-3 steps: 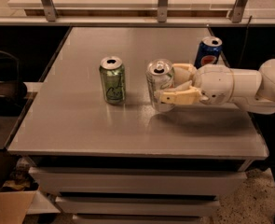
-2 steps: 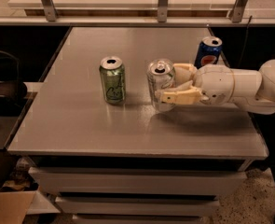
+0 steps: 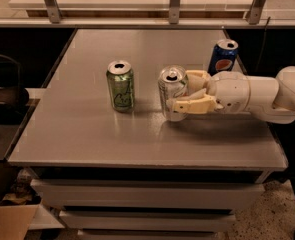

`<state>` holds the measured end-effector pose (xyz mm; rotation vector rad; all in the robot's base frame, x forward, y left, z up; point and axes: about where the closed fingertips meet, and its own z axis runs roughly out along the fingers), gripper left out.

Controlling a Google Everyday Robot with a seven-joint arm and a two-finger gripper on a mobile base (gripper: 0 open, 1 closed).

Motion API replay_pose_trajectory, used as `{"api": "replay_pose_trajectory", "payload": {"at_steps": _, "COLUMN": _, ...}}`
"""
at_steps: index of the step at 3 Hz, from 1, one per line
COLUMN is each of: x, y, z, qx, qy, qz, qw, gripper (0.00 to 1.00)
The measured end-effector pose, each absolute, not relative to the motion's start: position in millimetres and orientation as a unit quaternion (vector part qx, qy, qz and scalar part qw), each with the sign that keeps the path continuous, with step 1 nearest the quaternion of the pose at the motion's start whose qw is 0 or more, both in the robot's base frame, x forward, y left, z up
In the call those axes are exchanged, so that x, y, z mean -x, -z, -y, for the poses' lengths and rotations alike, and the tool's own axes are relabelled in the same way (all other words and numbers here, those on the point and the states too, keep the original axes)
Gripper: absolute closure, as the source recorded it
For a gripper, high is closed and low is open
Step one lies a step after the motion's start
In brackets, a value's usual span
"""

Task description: Place 7up can upright

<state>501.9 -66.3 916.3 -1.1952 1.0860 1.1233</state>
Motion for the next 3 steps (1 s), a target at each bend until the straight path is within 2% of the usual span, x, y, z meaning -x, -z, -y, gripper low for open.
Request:
{"api": "replay_pose_trajectory", "payload": {"at_steps": 1, "x": -501.6, "y": -912.5, "z": 66.0, "qx": 0.505, "qy": -0.478, "qz": -0.46, "qw": 0.552, "gripper": 0.12}}
{"api": "replay_pose_trajectory", "payload": {"at_steps": 2, "x": -500.6, "y": -909.5, "z": 64.9, "qx": 0.505, "qy": -0.482, "qz": -0.459, "qw": 0.549, "gripper": 0.0}}
{"api": "replay_pose_trajectory", "payload": {"at_steps": 3, "x": -500.1, "y": -910.7, "z": 65.1, "qx": 0.508, "qy": -0.48, "qz": -0.459, "qw": 0.549, "gripper": 0.0}}
